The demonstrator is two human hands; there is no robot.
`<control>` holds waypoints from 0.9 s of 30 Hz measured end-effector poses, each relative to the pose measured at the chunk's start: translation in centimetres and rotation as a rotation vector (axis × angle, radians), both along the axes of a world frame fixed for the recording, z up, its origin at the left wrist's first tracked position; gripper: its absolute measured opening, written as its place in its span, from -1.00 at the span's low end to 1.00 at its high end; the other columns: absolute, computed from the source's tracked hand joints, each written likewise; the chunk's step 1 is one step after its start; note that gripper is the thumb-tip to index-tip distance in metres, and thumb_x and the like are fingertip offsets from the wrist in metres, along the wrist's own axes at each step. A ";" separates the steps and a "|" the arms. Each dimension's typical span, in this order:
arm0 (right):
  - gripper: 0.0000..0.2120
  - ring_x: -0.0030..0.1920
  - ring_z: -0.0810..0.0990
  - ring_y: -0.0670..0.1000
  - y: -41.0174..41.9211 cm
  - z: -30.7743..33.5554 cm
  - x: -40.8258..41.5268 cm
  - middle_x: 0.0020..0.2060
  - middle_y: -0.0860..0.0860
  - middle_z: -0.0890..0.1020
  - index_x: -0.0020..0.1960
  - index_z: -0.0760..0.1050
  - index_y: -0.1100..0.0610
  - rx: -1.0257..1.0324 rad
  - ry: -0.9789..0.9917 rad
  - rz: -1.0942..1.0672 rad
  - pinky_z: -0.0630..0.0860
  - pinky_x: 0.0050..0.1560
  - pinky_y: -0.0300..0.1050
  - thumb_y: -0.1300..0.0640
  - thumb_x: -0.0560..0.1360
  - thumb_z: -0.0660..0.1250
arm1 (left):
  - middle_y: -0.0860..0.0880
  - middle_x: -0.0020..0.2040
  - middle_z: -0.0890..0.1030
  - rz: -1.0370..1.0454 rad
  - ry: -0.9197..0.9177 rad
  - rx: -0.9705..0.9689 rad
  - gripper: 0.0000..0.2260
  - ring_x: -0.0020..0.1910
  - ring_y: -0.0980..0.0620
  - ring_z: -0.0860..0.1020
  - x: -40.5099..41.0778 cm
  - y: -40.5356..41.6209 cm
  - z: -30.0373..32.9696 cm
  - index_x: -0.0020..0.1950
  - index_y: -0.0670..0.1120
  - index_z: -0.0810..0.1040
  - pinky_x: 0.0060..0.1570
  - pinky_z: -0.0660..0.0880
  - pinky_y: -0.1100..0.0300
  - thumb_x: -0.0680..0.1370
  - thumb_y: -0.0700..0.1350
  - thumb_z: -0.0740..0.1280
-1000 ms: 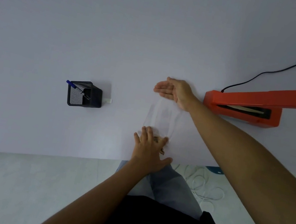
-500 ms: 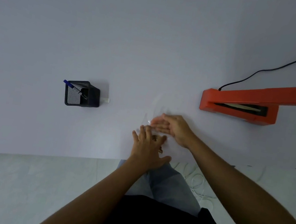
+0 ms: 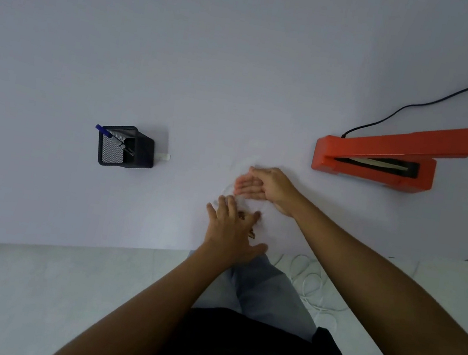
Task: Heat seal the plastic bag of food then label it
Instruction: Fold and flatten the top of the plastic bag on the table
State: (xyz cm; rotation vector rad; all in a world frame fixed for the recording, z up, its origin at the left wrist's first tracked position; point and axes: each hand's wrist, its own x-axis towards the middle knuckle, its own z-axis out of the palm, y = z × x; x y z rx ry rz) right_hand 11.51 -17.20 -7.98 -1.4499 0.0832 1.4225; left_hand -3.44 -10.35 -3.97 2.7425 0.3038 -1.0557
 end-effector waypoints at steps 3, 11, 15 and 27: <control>-0.56 0.09 0.70 0.15 0.5 -0.4 2.0 0.04 0.22 0.71 0.16 0.59 0.34 0.045 0.009 -0.132 0.55 0.25 0.08 0.01 0.67 0.11 | -0.29 0.56 0.03 0.009 -0.003 -0.005 -0.26 0.52 -0.38 0.00 -0.1 -0.2 0.1 0.54 0.21 0.12 0.40 -0.05 -0.40 0.42 0.49 0.09; -0.55 0.09 0.70 0.16 1.7 -0.7 5.4 0.06 0.27 0.69 0.18 0.56 0.39 0.073 -0.061 -0.434 0.57 0.23 0.03 0.02 0.67 0.12 | -0.27 0.56 0.04 -0.005 -0.021 0.005 -0.25 0.51 -0.39 0.03 0.1 -0.2 0.0 0.53 0.22 0.14 0.42 -0.01 -0.41 0.41 0.50 0.11; -0.58 0.12 0.69 0.10 1.6 -0.7 5.1 0.08 0.22 0.69 0.17 0.58 0.35 0.100 -0.136 -0.599 0.53 0.28 0.01 0.03 0.67 0.13 | -0.27 0.55 0.05 -0.015 -0.010 -0.001 -0.25 0.50 -0.39 0.04 0.2 0.0 -0.1 0.53 0.21 0.14 0.41 0.02 -0.41 0.41 0.50 0.10; -0.56 0.07 0.71 0.12 -3.8 0.7 -3.5 0.04 0.18 0.72 0.16 0.60 0.32 -0.007 -0.133 -0.122 0.57 0.24 0.09 0.03 0.70 0.06 | -0.29 0.54 0.09 -0.044 -0.028 0.026 -0.22 0.50 -0.38 0.05 -0.1 0.0 -0.5 0.55 0.18 0.11 0.39 0.05 -0.38 0.41 0.51 0.09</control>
